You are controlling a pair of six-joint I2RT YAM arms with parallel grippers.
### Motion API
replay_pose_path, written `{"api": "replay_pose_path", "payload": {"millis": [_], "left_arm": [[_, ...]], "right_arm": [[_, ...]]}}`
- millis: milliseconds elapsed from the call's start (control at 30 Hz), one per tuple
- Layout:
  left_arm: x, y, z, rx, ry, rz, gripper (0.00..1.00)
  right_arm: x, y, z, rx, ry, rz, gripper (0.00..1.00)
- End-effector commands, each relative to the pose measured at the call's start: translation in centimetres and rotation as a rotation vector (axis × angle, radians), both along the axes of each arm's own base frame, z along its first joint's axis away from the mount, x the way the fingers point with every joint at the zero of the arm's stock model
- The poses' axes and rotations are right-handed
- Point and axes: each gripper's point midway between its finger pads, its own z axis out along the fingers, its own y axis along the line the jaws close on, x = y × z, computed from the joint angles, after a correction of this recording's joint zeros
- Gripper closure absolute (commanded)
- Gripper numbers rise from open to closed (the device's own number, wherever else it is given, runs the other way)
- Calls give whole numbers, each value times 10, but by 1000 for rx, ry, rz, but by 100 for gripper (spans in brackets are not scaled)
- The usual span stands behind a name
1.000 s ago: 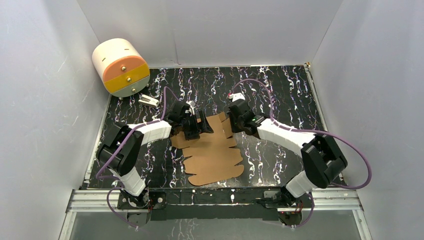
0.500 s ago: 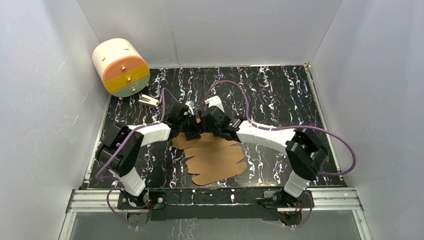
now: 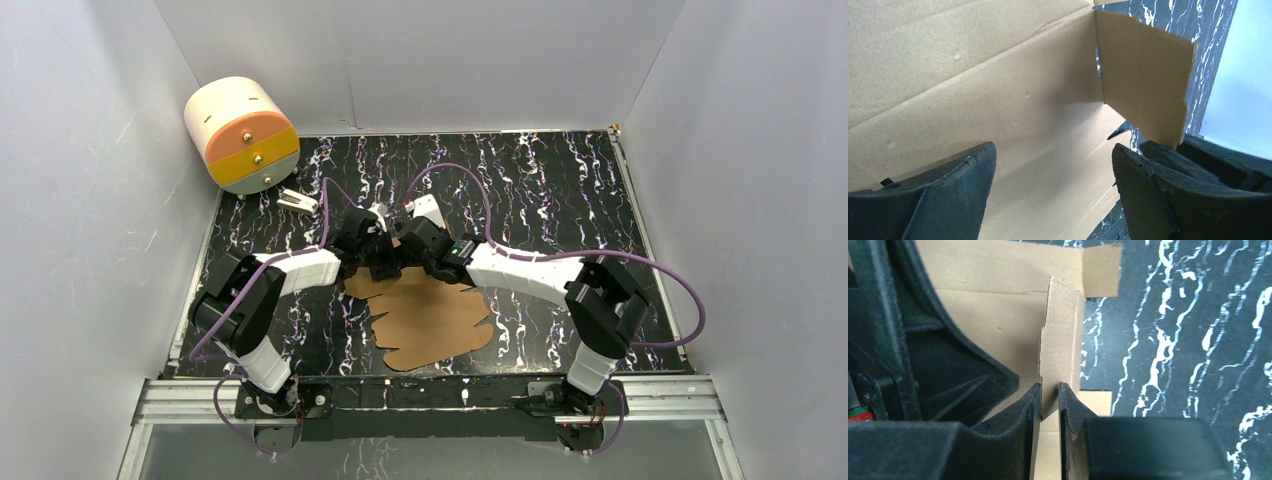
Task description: Fold the paper box
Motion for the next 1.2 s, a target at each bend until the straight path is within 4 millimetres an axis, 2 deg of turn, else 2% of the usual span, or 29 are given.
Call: {"api": "replay_pose_path", "payload": {"millis": [0,133,267,500,633,933,1167], "left_arm": [[-11,16,-9,90,25,12,16],[-10,16,-4,86,19,11,16],[-11,16,8,78,3,6,15],[-18,16,33,48,-19,-5,15],[-27,17,39,36,-16,-18,15],[-47,10,26,36,37,-64,15],[-44,10,14,71,51,-73,15]], "right_arm": [[11,-20,32,-23,-101,-63,69],[10,-31,27,-53,-97,-83,62],[7,-35,35,-9,-109,-67,55],[-5,-44,54,201,-77,3,39],[-14,-51,54,343,-11,50,32],[-25,-58,14,524,133,57,24],[-17,-58,-8,561,156,39,19]]}}
